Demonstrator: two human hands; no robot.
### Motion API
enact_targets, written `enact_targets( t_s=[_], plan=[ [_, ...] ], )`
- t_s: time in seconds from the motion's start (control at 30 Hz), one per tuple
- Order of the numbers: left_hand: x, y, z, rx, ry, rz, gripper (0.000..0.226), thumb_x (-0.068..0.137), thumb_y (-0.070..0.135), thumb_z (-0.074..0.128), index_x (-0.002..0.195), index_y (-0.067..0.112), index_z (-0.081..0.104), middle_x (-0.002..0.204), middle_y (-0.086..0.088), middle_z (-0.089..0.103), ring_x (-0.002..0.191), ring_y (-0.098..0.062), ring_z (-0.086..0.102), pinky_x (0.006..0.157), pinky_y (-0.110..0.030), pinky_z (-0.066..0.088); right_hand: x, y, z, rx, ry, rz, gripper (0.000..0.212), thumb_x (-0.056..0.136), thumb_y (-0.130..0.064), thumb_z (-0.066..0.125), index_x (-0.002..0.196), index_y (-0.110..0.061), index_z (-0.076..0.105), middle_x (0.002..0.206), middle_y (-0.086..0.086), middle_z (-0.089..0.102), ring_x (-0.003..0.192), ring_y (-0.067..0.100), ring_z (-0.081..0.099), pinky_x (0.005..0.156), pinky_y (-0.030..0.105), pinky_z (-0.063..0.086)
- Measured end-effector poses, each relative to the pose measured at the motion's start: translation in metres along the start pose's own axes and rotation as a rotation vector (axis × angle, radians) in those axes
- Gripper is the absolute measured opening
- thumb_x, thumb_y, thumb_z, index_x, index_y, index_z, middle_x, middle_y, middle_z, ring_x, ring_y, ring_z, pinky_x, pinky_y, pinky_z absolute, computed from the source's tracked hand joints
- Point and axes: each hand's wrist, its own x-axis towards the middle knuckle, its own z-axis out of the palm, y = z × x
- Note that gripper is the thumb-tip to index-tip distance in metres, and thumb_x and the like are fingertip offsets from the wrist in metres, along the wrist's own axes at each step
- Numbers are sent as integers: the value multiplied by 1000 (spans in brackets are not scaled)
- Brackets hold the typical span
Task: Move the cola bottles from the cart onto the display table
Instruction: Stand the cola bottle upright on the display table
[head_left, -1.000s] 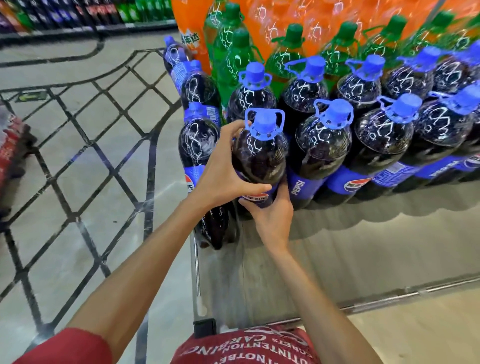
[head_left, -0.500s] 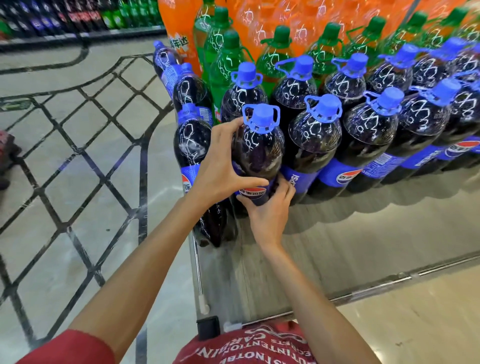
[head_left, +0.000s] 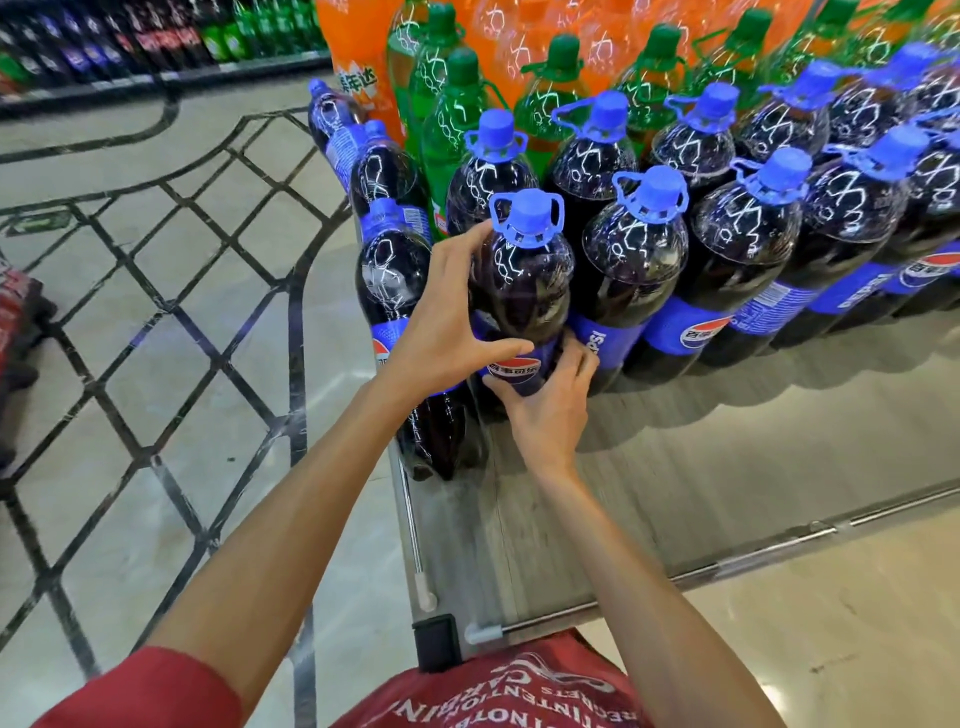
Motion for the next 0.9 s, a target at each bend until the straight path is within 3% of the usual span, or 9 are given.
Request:
enact_targets(
  t_s=[0.13, 0.3, 0.4, 0.47, 0.57, 0.7, 0.83, 0.9],
  plan=[
    [-1, -1, 2, -6, 12, -12, 114, 65, 25, 96, 154, 8, 27, 146, -6, 34, 138, -7, 35, 114, -11, 27, 0, -1, -1, 9, -4, -3, 103, 64, -43, 93, 145, -10, 39, 143, 9, 39, 132, 31, 45, 84, 49, 53],
    [-8, 0, 5, -77, 51, -76, 111, 65, 29, 96, 152, 15, 30, 153, 5, 36, 139, -4, 39, 112, -36, 44, -1, -1, -3, 36, -25, 4, 105, 64, -43, 93, 146, -11, 37, 142, 9, 40, 133, 31, 45, 89, 48, 52],
    [-11, 3, 2, -140, 36, -115, 106, 67, 25, 95, 151, 17, 30, 151, 13, 37, 134, -1, 43, 102, -19, 48, 0, -1, -11, 54, -77, -16, 102, 66, -38, 93, 147, -12, 37, 141, 8, 40, 131, 28, 47, 93, 40, 49],
    [-14, 4, -3, -125, 25, -103, 101, 71, 24, 93, 151, 18, 32, 148, 17, 38, 131, 1, 43, 104, -18, 46, 3, 0, -19, 27, -132, -25, 98, 69, -37, 92, 147, -14, 38, 141, 6, 40, 130, 25, 49, 92, 36, 47],
    [-22, 2, -9, -74, 19, -81, 87, 78, 24, 88, 148, 16, 36, 148, 5, 44, 130, -7, 49, 103, -14, 44, 6, -3, -29, -45, -199, -31, 91, 74, -35, 88, 147, -16, 38, 142, 4, 41, 125, 25, 55, 95, 42, 51],
    [-32, 4, -15, 40, 45, -37, 69, 85, 28, 81, 141, 13, 43, 137, -3, 47, 119, -14, 55, 100, -31, 50, 4, -10, -39, -209, -281, -52, 83, 82, -30, 79, 150, -16, 34, 145, 10, 43, 128, 29, 52, 95, 45, 51],
    [-41, 9, -22, 196, 1, 68, 47, 91, 26, 73, 130, 10, 51, 127, -5, 48, 105, -13, 55, 85, -24, 44, 0, -11, -51, -421, -420, -72, 84, 84, -35, 76, 151, -10, 32, 142, 13, 49, 130, 32, 50, 98, 49, 49],
    [-46, 12, -24, 286, -54, 123, 38, 93, 26, 69, 126, 13, 56, 124, -3, 51, 107, -17, 54, 79, -26, 41, -2, -12, -62, -512, -506, -74, 82, 84, -37, 76, 150, -10, 36, 138, 15, 50, 128, 35, 50, 102, 49, 47]
  ],
)
